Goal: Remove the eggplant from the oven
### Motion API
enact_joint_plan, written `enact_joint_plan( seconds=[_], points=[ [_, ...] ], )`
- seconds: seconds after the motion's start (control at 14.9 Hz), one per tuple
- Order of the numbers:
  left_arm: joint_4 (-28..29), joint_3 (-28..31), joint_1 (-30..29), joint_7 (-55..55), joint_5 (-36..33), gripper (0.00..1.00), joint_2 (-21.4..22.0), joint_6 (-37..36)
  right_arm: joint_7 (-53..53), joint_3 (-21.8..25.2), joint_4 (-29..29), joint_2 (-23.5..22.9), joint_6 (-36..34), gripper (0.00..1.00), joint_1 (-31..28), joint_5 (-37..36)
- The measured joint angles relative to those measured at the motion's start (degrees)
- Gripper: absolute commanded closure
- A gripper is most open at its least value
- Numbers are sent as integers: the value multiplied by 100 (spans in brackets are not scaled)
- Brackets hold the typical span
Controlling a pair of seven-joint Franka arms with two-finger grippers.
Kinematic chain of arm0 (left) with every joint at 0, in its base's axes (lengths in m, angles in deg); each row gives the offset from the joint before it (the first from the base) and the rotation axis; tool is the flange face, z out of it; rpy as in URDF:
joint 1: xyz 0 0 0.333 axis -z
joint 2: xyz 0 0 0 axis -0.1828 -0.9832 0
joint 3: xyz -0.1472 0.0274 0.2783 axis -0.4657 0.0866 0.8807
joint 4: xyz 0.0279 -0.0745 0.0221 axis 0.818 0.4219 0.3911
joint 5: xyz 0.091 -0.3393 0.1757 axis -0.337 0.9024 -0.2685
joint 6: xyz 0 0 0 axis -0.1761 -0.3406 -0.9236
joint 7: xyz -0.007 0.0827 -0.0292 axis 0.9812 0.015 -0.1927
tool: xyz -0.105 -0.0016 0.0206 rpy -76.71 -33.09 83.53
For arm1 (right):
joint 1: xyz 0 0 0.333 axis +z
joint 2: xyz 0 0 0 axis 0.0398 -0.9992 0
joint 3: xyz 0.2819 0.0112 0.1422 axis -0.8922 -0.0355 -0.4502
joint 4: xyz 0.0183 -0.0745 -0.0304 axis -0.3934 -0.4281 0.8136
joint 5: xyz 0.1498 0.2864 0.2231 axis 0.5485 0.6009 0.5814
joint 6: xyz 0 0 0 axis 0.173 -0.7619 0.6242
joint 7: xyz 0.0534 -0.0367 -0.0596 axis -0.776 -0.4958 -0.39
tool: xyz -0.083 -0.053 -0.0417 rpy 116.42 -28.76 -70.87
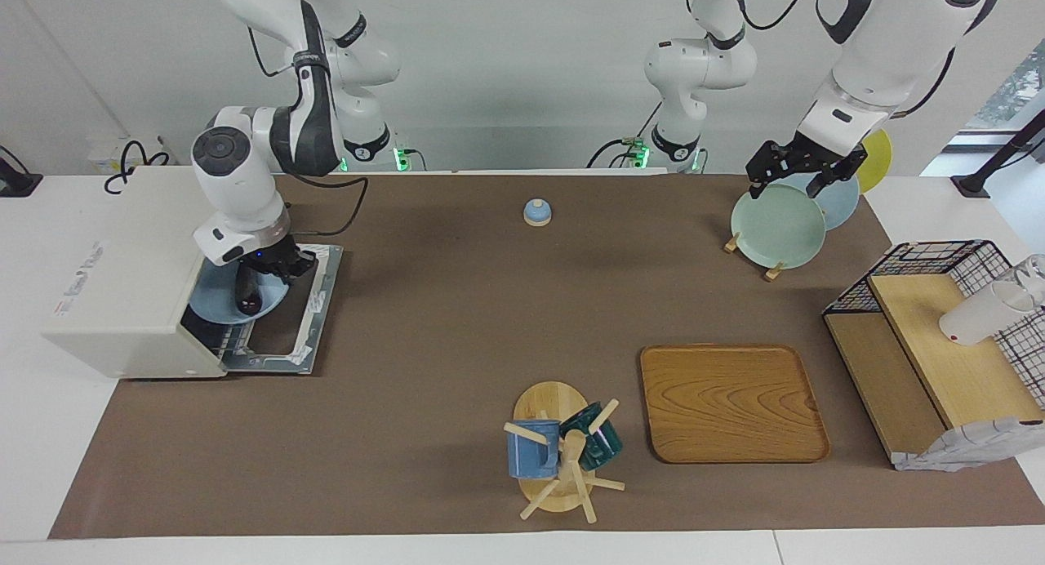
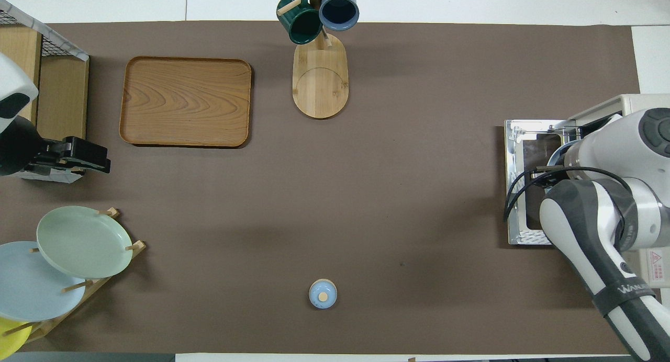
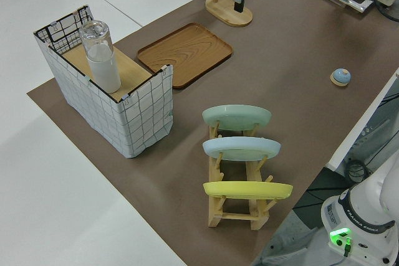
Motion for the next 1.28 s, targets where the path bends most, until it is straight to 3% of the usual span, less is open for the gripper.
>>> enact_joint_plan(
  seconds=[0.4,0.81,1.01,1.28],
  points=[
    [0,0,0,0,0,0,0,0,1088,-42,1098,-184,-1100,100,1225,-267],
    [0,0,0,0,0,0,0,0,2196,-83,1982,-666,-1359,100,2216,-45],
    [0,0,0,4,0,0,0,-19,2921,-93,2968,-1382,-1808,100,2723,-18],
    [0,3,-2,6,0,0,0,-23,4032,-207,4594,-2907,-1979,100,3392,14]
  ],
)
